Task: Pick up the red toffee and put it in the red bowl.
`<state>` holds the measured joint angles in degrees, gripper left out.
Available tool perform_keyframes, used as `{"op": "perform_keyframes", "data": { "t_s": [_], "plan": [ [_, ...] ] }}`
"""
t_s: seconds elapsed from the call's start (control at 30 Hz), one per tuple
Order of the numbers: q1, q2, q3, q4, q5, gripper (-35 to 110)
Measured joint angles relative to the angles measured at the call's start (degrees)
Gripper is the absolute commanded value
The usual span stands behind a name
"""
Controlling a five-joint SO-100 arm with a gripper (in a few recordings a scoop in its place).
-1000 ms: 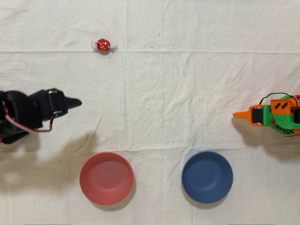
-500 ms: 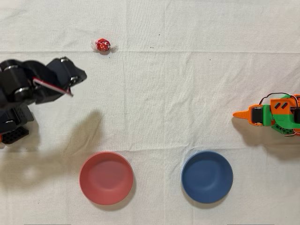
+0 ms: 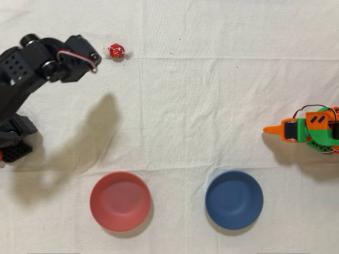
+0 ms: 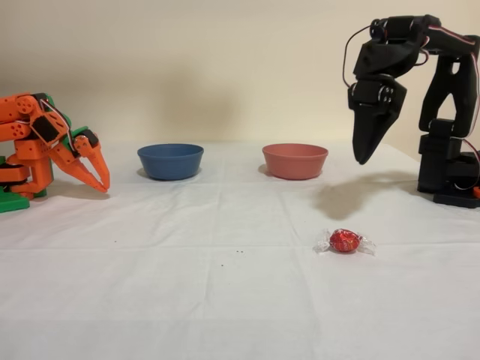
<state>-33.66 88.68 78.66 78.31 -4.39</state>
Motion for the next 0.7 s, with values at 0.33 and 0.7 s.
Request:
{"op": "perform_keyframes", "data": {
  "t_s": [0.33,0.7],
  "plan": [
    [0.00,-5.71,-2.46,-3.34,-0.26,3],
    [-1.14,-7.65,-1.85,-5.80,0.26,16]
  ]
}}
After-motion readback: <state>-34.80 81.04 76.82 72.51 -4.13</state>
